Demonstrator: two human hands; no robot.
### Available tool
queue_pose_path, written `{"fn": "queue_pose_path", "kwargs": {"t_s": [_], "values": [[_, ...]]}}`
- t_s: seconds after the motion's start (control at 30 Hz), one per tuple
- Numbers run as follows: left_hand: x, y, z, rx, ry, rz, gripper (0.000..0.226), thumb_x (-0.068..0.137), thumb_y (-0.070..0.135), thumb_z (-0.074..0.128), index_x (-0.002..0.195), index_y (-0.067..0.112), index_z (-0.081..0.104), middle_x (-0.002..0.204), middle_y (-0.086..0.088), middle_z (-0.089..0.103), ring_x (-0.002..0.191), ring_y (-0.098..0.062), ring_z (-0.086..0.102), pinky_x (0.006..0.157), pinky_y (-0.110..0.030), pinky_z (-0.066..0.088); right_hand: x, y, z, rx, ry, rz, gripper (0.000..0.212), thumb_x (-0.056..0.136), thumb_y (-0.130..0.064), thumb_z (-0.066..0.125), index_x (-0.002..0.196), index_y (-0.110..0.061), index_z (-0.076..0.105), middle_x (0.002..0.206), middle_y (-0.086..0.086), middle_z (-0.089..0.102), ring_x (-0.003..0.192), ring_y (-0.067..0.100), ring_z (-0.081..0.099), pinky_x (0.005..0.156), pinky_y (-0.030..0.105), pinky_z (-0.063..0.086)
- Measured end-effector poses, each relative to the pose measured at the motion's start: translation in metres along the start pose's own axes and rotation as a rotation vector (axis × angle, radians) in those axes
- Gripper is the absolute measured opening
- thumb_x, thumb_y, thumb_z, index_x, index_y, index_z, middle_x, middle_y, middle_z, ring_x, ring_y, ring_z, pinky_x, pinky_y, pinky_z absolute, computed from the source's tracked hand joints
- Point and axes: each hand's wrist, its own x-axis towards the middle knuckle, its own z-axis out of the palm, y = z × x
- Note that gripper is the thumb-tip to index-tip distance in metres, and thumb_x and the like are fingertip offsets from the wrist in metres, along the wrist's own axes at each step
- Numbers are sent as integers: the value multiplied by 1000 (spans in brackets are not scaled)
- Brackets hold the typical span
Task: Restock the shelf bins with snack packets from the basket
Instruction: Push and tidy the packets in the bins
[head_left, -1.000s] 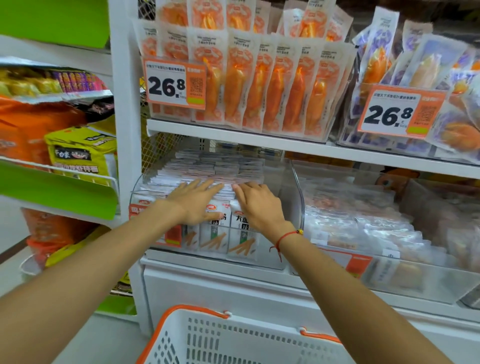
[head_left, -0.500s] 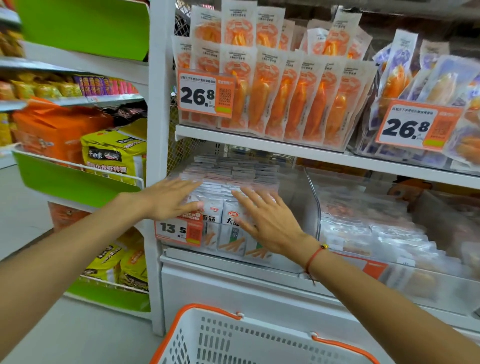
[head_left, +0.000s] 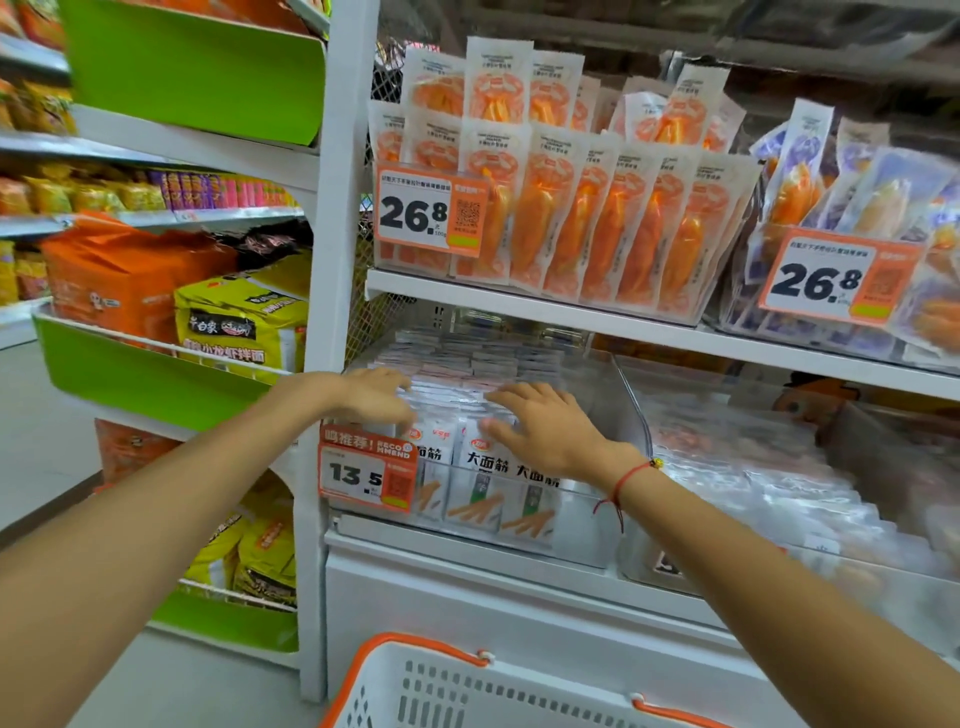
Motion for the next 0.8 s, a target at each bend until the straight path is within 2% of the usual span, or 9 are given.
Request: {"fn": "queue_pose_path", "kwargs": {"t_s": [0.1,0.17,0.2,0.3,0.47,0.53,0.6,0.7,0.8], "values": [[14,-7,-4,-256,-47,58,40,84,43,35,114,16,34,128,-5,31,121,-17,28,105,-35,22,12,-12,1,79,46,30,53,101,-46,19,148,-23,27,155,0,25,142,22,21,116,48,13],[28,-4,-6,-263,9,76,46,100,39,23,137,15,33,149,-8,25,139,-20,20,116,-40,12,31,-18,4,90,22,100,55,102,-42,18,152,-19,15,159,1,13,146,23,11,118,48,8],[38,-2,-6,-199,54,57,51,103,36,17,149,15,20,158,-6,11,146,-22,8,119,-41,5,42,-20,6,103,3,153,57,102,-41,19,153,-17,7,160,1,4,147,23,5,118,48,4],[65,-2,-3,-8,168,2,52,103,39,11,152,25,-3,159,-1,-10,147,-21,-8,119,-41,-2,77,-16,11,179,-58,311,63,101,-43,20,152,-18,-6,159,-1,-12,147,21,-6,119,45,-4],[96,-7,4,-29,25,-75,49,102,32,16,148,15,24,157,-8,20,143,-24,21,118,-40,14,107,1,30,203,-179,270,51,99,-44,18,144,-23,28,153,2,27,139,22,25,116,47,13],[106,-10,-10,-18,-61,-98,54,96,37,26,145,14,30,152,-11,31,137,-28,32,115,-46,24,109,5,23,214,-244,236,37,101,-37,21,124,-23,47,123,2,49,112,16,45,107,40,26],[119,-10,-24,38,28,-78,60,92,40,26,146,16,28,153,-9,28,139,-28,29,115,-45,25,119,7,13,218,-207,235,30,101,-23,29,107,-15,58,104,8,56,91,19,50,92,36,37],[129,1,-19,134,215,2,60,96,45,18,151,20,16,159,-6,10,145,-27,12,118,-42,14,133,8,20,200,-49,310,46,96,-36,31,132,-10,45,140,16,43,132,31,39,106,41,31],[143,0,5,137,195,-26,54,101,39,14,152,23,8,160,-4,0,146,-28,5,119,-43,5,134,7,33,128,-180,302,58,100,-42,21,151,-17,15,160,4,6,147,24,5,118,47,4]]}}
